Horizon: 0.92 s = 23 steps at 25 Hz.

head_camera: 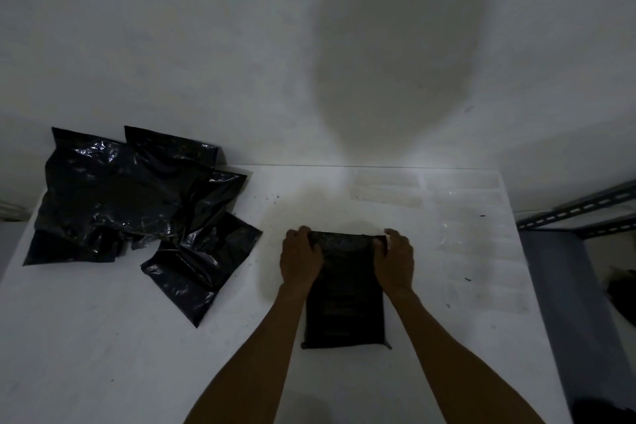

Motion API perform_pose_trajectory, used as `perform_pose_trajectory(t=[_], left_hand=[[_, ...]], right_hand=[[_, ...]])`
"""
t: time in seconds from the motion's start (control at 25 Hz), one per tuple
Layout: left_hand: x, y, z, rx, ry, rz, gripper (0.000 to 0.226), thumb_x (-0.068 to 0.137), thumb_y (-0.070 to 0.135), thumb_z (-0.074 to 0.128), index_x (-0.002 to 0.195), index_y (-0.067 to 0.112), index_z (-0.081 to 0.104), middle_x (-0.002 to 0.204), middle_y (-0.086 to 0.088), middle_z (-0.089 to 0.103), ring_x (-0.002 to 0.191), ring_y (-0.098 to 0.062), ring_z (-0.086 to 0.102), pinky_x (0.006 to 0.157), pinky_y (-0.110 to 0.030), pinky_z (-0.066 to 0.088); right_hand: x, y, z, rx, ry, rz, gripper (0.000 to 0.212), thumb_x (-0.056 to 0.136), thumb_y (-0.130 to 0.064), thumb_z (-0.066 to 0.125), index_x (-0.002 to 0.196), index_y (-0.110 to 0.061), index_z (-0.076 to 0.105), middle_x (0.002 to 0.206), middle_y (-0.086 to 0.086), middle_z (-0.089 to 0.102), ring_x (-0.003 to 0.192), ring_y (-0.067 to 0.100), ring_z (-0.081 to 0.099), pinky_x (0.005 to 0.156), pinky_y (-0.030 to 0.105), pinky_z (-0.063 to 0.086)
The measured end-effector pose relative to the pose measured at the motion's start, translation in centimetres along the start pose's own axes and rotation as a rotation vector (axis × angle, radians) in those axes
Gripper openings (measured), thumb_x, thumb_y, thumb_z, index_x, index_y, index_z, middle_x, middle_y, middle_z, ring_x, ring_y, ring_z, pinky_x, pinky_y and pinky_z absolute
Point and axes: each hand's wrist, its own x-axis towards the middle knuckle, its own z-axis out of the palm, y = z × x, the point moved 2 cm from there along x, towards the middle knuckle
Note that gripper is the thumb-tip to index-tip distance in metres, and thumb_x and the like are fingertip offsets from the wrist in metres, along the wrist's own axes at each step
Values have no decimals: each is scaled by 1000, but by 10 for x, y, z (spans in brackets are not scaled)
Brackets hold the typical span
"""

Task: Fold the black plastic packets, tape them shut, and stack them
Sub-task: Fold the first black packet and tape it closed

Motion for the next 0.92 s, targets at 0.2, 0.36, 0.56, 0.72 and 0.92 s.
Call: perform_pose_trajectory(t=[0.2,0.36,0.56,0.72,0.92], left_hand=[[26,-8,1,-260,-2,-184,41,91,27,66,128,10,57,119,-9,63,103,-19,60,85,-22,46],[30,-11,-3,-372,-25,-173,11,89,9,64,92,15,73,96,-4,72,80,-11,61,62,-5,43],[25,-21,-8,-584,-22,-245,15,86,7,68,91,20,72,95,4,71,84,-6,63,65,-4,45],[29,-21,-10,-650,-50,-198,10,84,10,74,92,16,72,92,2,71,88,-11,66,72,-12,50],[31,-26,-13,-647,-19,-134,9,80,15,80,83,11,73,84,0,74,80,-11,68,73,-16,53]], right_hand=[[24,-1,-10,254,7,268,34,88,-20,73,119,-8,63,101,11,72,94,28,67,88,32,52],[31,10,-8,507,-75,329,44,75,-14,84,115,-13,66,93,5,71,86,21,67,83,35,57],[35,21,-15,484,-93,238,30,74,-11,84,103,-11,76,98,5,74,89,19,70,85,29,55],[40,18,-15,480,-134,131,16,77,-6,81,88,-17,76,87,3,74,86,20,71,83,35,58],[40,15,-16,501,-133,123,11,76,-13,84,85,-11,78,79,3,75,79,19,71,76,30,57]])
